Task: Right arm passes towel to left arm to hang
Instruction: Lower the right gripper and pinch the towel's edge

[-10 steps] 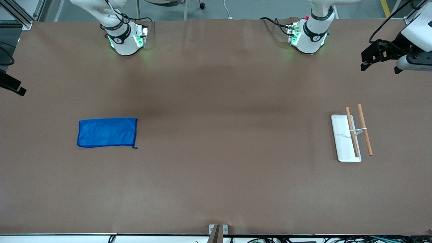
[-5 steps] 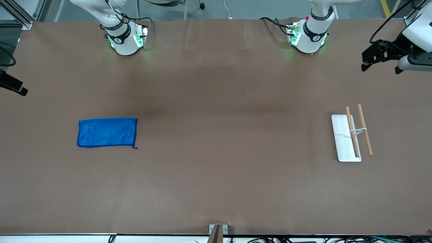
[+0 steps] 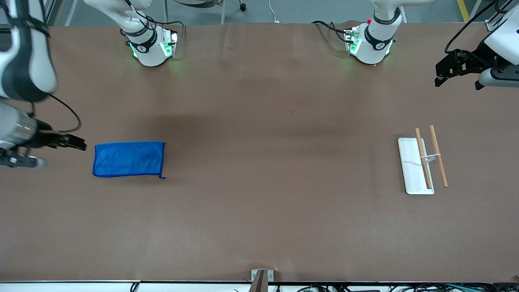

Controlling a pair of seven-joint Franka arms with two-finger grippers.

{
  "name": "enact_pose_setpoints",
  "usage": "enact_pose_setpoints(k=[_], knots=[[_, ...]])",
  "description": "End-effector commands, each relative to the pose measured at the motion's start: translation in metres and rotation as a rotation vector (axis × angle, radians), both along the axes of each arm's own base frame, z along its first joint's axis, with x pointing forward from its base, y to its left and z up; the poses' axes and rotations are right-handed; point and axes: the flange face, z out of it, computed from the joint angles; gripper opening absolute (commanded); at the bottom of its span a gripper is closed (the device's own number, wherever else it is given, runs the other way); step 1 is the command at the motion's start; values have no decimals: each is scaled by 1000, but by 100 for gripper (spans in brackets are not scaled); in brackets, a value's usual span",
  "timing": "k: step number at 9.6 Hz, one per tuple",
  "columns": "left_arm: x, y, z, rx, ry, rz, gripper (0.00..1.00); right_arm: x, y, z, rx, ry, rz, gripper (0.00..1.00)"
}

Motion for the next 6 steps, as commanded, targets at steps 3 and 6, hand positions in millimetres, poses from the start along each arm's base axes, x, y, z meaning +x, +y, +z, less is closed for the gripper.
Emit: enact_pose_setpoints(k=[3, 6], knots=[[5, -1, -12, -12, 34, -6, 100, -18, -8, -146, -19, -71, 108, 100], [6, 2, -13, -14, 36, -9, 100, -28, -17, -198, -28, -115, 132, 100]])
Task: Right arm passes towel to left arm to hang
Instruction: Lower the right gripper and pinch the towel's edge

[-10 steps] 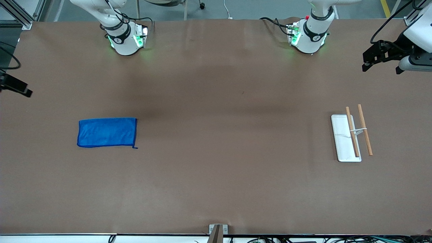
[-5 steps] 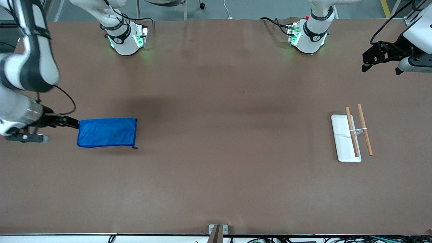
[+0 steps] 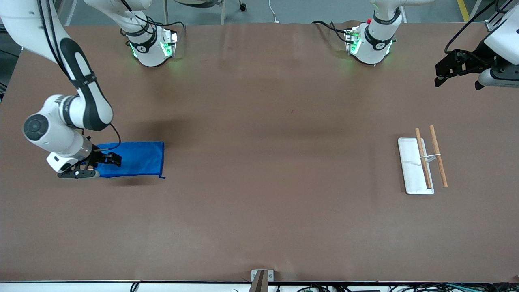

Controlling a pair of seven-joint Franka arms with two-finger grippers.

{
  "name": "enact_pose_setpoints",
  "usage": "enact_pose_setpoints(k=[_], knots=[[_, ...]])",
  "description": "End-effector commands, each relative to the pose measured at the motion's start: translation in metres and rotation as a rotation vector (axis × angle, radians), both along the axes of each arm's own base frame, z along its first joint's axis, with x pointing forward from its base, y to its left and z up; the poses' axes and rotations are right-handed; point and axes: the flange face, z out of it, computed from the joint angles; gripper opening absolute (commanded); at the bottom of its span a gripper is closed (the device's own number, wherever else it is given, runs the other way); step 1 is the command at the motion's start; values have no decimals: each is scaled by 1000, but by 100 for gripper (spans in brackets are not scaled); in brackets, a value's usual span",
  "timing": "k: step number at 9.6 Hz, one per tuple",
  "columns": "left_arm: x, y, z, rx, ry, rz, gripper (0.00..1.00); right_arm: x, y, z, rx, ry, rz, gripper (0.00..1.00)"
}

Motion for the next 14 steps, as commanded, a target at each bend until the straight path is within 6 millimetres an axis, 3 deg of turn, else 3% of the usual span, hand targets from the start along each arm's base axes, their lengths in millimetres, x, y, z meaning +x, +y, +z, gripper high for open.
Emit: enact_pose_setpoints(k=[1, 5, 8, 9, 10, 11, 12, 13, 14], knots=[[6, 1, -14, -14, 38, -10, 100, -5, -4, -9, -9, -7, 17, 100], [7, 1, -14, -18, 35, -12, 100, -12, -14, -30, -5, 28, -1, 100], [10, 1, -15, -19, 32, -12, 100, -18, -15, -48, -4, 21, -14, 85], [10, 1, -16, -21, 34, -13, 100, -20, -16, -55, -7, -4, -16, 77], [10, 1, -16, -21, 34, -13, 100, -21, -17, -55, -6, 0, -20, 38], [10, 1, -16, -21, 34, -13, 100, -21, -16, -56, 2, 32, -30, 10], [10, 0, -16, -19, 34, -14, 100, -19, -15, -51, 11, 66, -39, 1], [10, 0, -16, -21, 34, -14, 100, -15, -12, -45, 14, 89, -52, 0], [10, 0, -16, -22, 34, -14, 100, -7, -8, -25, 19, 127, -65, 0]])
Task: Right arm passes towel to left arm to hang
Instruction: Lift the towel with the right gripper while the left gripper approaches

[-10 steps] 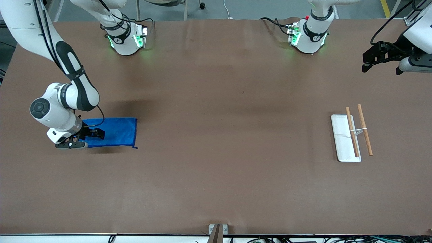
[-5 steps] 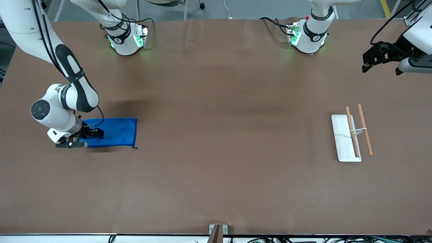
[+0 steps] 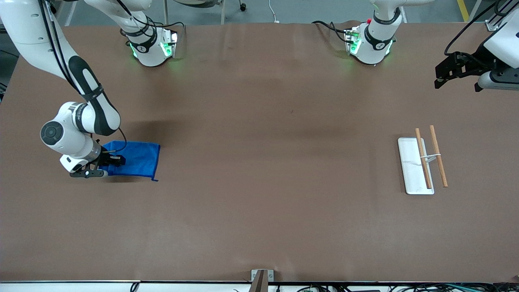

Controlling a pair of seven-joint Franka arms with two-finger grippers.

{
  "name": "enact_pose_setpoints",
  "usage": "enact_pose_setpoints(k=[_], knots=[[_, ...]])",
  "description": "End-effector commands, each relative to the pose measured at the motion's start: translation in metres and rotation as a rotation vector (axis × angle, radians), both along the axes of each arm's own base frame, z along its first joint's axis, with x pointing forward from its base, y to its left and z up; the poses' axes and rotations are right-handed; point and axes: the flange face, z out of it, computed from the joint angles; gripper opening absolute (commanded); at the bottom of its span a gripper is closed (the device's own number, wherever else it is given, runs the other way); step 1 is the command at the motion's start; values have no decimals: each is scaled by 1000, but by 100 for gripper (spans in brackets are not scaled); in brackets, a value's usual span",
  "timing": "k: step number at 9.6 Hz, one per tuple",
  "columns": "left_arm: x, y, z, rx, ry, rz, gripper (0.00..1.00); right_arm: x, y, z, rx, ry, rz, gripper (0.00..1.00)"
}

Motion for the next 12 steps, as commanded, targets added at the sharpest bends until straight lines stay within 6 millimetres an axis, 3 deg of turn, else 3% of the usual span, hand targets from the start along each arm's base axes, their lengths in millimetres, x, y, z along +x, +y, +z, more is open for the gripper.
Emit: enact_pose_setpoints(k=[1, 3, 4, 6, 9, 11, 12], knots=[[7, 0, -13, -24, 30, -13, 100, 15, 11, 46, 15, 85, -24, 0], [7, 0, -13, -26, 31, -15, 100, 38, 19, 107, 24, 164, -5, 0], [7, 0, -13, -25, 30, -15, 100, 49, 36, 143, 25, 192, 19, 0], [6, 0, -12, -26, 30, -15, 100, 67, 77, 190, 22, 199, 57, 0], [7, 2, -17, -31, 44, -41, 100, 66, 151, 224, 186, 155, 99, 0], [20, -10, -34, -177, 68, -45, 100, 58, 215, 245, 385, 139, 103, 0], [26, 0, -41, -279, 85, -14, 100, 54, 247, 255, 516, 139, 81, 0]])
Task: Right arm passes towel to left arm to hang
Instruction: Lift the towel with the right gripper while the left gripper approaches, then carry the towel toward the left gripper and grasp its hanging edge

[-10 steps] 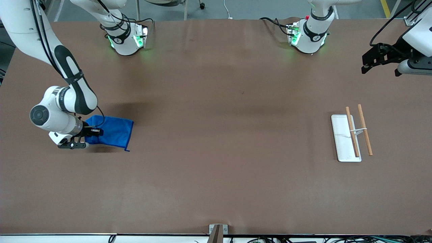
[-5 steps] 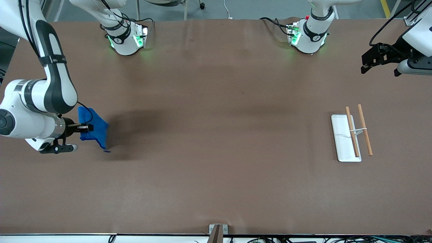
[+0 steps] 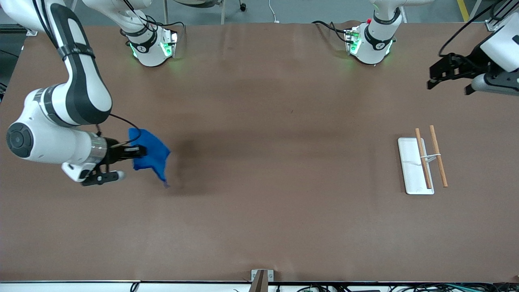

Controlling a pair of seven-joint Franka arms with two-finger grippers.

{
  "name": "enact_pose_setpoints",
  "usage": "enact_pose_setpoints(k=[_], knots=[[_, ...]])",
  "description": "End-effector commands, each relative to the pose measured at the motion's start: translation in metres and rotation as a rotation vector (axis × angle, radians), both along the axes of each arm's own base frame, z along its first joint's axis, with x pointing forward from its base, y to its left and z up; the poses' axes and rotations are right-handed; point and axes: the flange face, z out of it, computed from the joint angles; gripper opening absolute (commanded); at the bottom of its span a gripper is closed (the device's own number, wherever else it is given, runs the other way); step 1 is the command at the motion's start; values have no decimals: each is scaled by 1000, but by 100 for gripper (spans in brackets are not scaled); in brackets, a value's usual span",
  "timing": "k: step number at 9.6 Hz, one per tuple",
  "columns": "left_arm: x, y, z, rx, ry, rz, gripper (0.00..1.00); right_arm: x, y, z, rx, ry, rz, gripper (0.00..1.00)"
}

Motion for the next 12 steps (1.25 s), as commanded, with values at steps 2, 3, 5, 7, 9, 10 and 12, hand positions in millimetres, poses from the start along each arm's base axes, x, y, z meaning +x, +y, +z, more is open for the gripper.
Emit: enact_pose_setpoints(k=[2, 3, 5, 7, 9, 10, 12], knots=[[38, 45, -60, -365, 63, -59, 100, -16, 86, 35, 298, 45, -123, 0], [55, 55, -91, -481, 86, -79, 100, -21, 118, 41, 339, 57, -183, 0], [82, 61, -155, -702, 94, -155, 100, -37, 185, 55, 503, 89, -296, 0], [93, 43, -218, -1051, 100, -182, 100, -48, 219, 65, 661, 163, -381, 0], [88, 19, -247, -1262, 166, -120, 100, -61, 252, 67, 767, 226, -456, 0], [82, 3, -265, -1351, 210, -102, 100, -66, 264, 69, 824, 256, -503, 0], [77, -29, -294, -1559, 303, -80, 100, -80, 289, 75, 946, 310, -575, 0]])
